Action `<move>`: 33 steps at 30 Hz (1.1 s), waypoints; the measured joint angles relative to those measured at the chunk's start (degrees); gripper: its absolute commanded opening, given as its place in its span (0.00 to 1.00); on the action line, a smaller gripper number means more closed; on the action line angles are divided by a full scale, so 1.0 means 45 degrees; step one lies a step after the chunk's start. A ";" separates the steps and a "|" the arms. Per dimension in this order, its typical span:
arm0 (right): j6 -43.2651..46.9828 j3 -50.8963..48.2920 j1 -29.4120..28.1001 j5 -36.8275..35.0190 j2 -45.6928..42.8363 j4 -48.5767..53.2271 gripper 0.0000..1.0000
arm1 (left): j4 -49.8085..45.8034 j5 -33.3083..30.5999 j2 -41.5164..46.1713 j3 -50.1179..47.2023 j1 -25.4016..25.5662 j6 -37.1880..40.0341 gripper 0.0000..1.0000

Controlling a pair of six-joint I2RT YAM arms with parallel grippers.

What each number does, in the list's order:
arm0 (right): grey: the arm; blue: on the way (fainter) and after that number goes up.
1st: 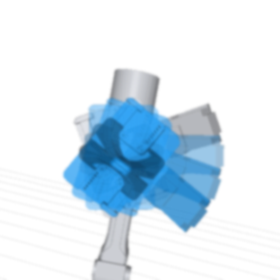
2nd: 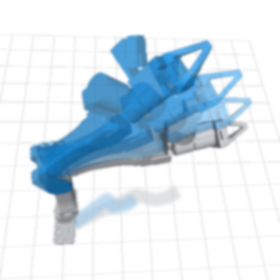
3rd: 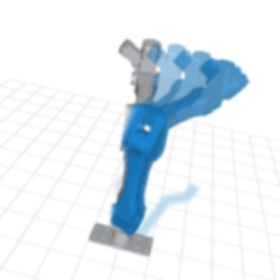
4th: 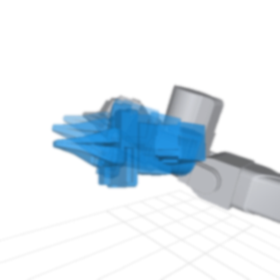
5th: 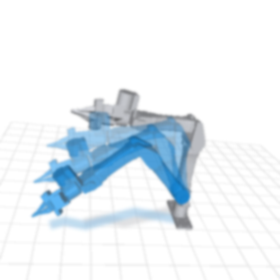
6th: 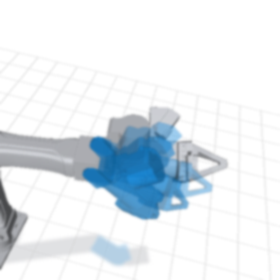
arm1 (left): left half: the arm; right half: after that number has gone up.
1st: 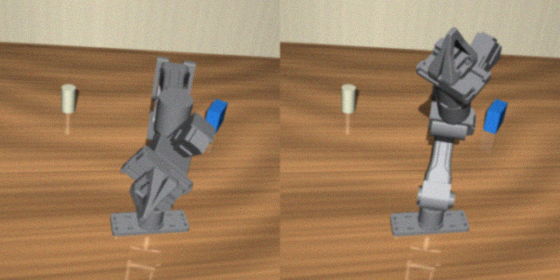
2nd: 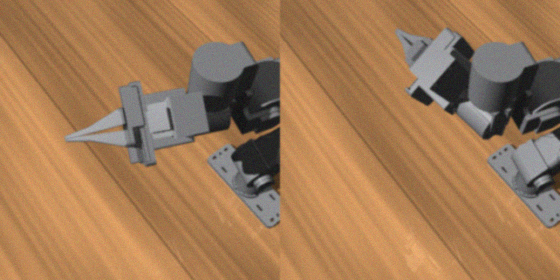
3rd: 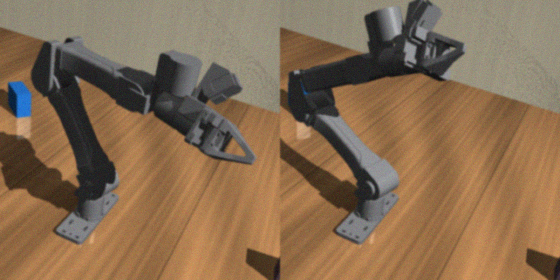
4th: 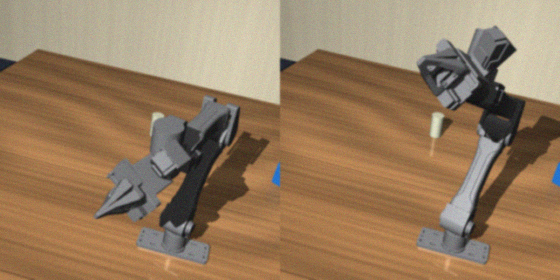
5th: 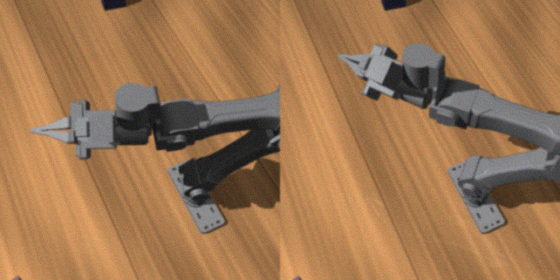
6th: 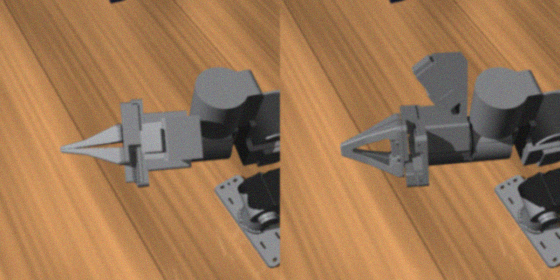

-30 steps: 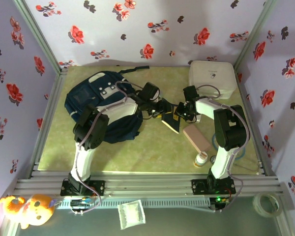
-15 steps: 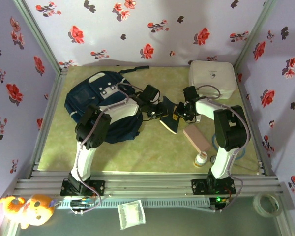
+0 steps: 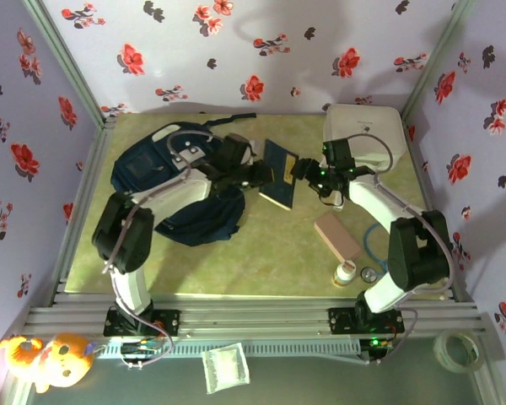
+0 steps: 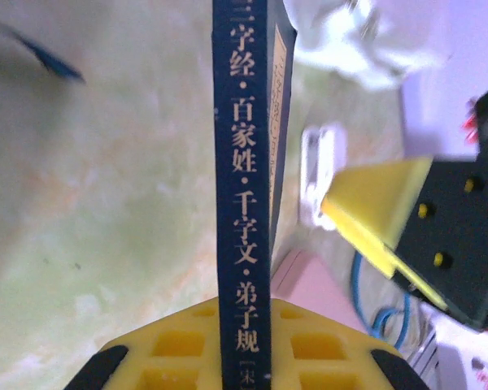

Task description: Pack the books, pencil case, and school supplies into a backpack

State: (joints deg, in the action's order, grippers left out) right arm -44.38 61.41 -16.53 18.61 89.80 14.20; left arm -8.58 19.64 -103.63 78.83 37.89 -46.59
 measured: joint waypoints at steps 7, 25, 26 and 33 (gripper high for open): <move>-0.1846 -0.0831 -0.0175 0.1535 -0.0733 -0.2497 0.90 | 0.0850 -0.0563 0.2346 -0.1137 -0.1977 -0.0102 0.00; -0.8306 -0.2837 -0.3910 0.0471 -0.0447 -1.0326 0.92 | 0.4430 -0.1035 0.4333 -0.4376 -0.2375 -0.4114 0.00; -0.8587 -0.2866 -0.4085 0.0238 -0.0262 -1.0831 0.92 | 0.4677 -0.1039 0.4333 -0.4444 -0.2375 -0.4362 0.00; -1.0010 -0.2871 -0.4828 -0.1020 0.1389 -1.4158 0.80 | 0.5343 -0.1049 0.4493 -0.4629 -0.2375 -0.5328 0.00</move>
State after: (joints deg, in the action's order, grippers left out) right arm -89.43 48.49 -38.26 14.02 96.05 -49.52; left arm 15.46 14.92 -83.42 58.00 27.20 -70.57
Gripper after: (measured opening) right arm 0.831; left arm 0.116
